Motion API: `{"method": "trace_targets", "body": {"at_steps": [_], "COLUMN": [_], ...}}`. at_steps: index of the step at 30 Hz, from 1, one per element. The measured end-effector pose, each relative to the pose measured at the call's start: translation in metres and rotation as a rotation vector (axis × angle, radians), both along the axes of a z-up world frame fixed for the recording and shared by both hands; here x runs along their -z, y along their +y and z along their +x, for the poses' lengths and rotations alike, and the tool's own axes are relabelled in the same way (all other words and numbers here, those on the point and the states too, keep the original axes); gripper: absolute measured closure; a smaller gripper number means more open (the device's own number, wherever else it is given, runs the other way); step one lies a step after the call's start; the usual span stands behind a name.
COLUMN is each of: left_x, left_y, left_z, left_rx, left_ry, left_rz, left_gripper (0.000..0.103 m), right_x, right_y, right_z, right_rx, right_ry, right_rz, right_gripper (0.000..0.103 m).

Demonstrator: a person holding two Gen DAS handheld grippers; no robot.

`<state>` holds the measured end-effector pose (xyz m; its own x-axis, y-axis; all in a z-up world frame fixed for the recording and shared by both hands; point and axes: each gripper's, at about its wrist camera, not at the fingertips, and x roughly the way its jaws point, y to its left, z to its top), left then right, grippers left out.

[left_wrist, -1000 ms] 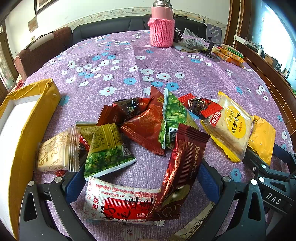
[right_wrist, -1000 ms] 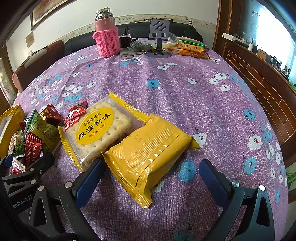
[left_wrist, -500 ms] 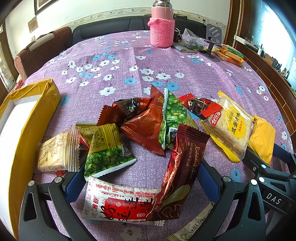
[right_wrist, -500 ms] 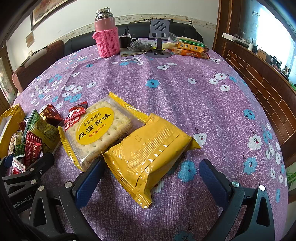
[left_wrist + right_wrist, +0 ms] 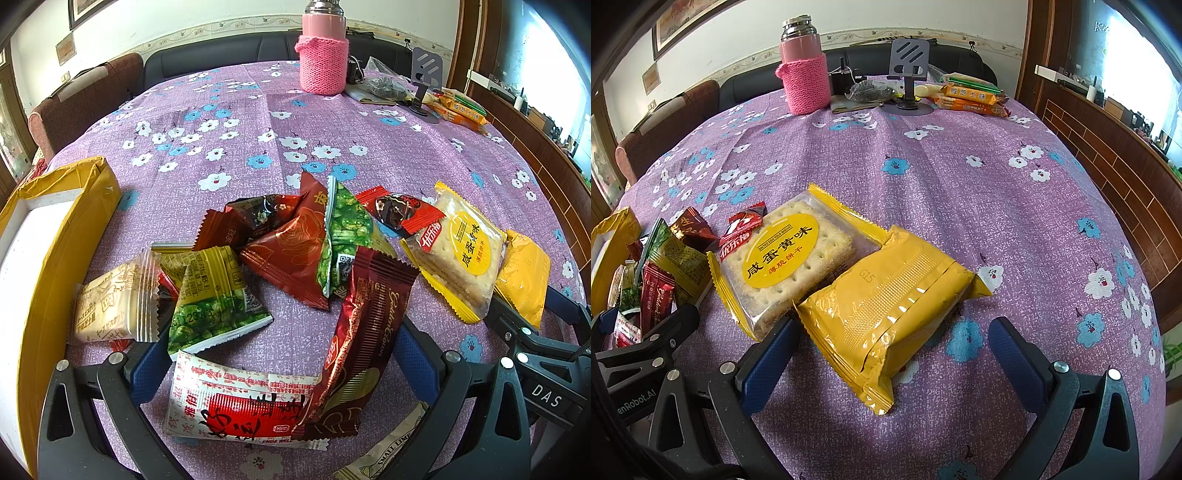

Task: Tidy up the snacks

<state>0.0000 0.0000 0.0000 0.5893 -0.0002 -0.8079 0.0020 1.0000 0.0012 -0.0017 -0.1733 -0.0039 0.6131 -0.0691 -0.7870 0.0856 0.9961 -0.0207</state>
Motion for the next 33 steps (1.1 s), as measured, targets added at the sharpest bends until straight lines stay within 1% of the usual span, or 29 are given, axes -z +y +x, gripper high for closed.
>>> {"method": "trace_targets", "body": {"at_steps": [5, 11, 21, 23, 25, 29, 33], "left_x": [0.0, -0.001, -0.002, -0.001, -0.001, -0.001, -0.001], "left_y": [0.0, -0.006, -0.005, -0.004, -0.003, -0.003, -0.003], "left_z": [0.0, -0.008, -0.008, -0.005, -0.006, -0.021, -0.036], "left_rx": [0.005, 0.046, 0.036, 0.043, 0.065, 0.117, 0.132], "left_ry": [0.0, 0.003, 0.005, 0.016, 0.045, 0.058, 0.05], "left_rz": [-0.001, 0.0, -0.003, 0.0, -0.001, -0.003, -0.003], "left_gripper": [0.0, 0.0, 0.0, 0.0, 0.0, 0.0, 0.0], "right_x": [0.0, -0.001, -0.001, -0.001, -0.001, -0.001, -0.001], "right_y": [0.0, 0.0, 0.0, 0.0, 0.0, 0.0, 0.0], "right_z": [0.0, 0.0, 0.0, 0.0, 0.0, 0.0, 0.0], "right_rx": [0.0, 0.0, 0.0, 0.0, 0.0, 0.0, 0.0], "right_ry": [0.0, 0.0, 0.001, 0.001, 0.001, 0.001, 0.001], "right_rz": [0.0, 0.0, 0.0, 0.0, 0.0, 0.0, 0.0], "right_gripper": [0.0, 0.0, 0.0, 0.0, 0.0, 0.0, 0.0]}}
